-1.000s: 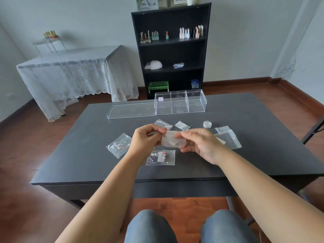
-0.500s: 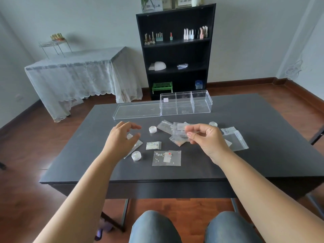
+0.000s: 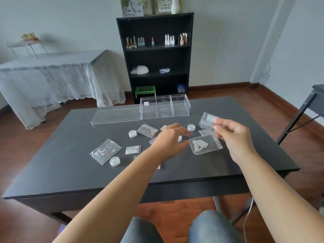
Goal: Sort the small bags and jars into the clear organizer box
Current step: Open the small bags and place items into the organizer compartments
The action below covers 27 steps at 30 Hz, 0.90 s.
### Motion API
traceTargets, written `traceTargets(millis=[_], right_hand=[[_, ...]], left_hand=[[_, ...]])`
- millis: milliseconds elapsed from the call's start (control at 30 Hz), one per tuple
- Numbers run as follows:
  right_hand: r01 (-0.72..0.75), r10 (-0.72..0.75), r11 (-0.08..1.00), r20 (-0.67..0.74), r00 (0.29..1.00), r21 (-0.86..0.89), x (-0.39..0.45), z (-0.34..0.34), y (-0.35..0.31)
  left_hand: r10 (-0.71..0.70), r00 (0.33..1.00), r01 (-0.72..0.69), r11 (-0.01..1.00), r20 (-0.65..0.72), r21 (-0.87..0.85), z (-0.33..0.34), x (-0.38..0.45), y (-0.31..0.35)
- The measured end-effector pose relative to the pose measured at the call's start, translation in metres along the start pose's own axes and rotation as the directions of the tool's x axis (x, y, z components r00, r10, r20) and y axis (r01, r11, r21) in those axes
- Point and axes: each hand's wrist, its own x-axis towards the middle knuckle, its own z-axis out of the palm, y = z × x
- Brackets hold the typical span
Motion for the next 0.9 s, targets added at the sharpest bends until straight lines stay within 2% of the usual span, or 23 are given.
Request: traceTargets(millis=[200, 333, 433, 600, 733, 800, 900], right_hand=[[0.001, -0.001, 1.000, -0.057, 0.998, -0.006, 0.003, -0.021, 0.009], [0.005, -0.005, 1.000, -0.091, 0.996, 0.006, 0.004, -0.033, 0.017], [-0.005, 0.009, 0.999, -0.111, 0.994, 0.033, 0.002, -0.043, 0.024], [-0.003, 0.022, 0.984, -0.107, 0.994, 0.178, -0.001, -0.055, 0.029], [0.004, 0.011, 0.982, -0.076, 0.997, 0.191, 0.000, -0.056, 0.032], [0.010, 0.004, 0.980, -0.070, 0.998, 0.197, 0.000, -0.056, 0.034], [0.019, -0.007, 0.977, -0.057, 0.998, 0.211, 0.001, -0.055, 0.035]], left_hand=[[0.028, 0.988, -0.042, 0.995, 0.150, 0.087, 0.018, 0.029, 0.023], [-0.009, 0.966, -0.029, 0.989, 0.258, 0.144, 0.031, 0.042, 0.035], [-0.035, 0.956, -0.006, 0.990, 0.291, 0.138, 0.036, 0.048, 0.039], [-0.060, 0.969, 0.068, 0.997, 0.240, -0.024, 0.035, 0.050, 0.039], [-0.153, 0.979, 0.180, 0.959, 0.134, -0.217, 0.029, 0.047, 0.030], [-0.211, 0.971, 0.236, 0.921, 0.112, -0.311, 0.024, 0.044, 0.024], [-0.287, 0.949, 0.313, 0.807, 0.130, -0.501, 0.018, 0.039, 0.018]])
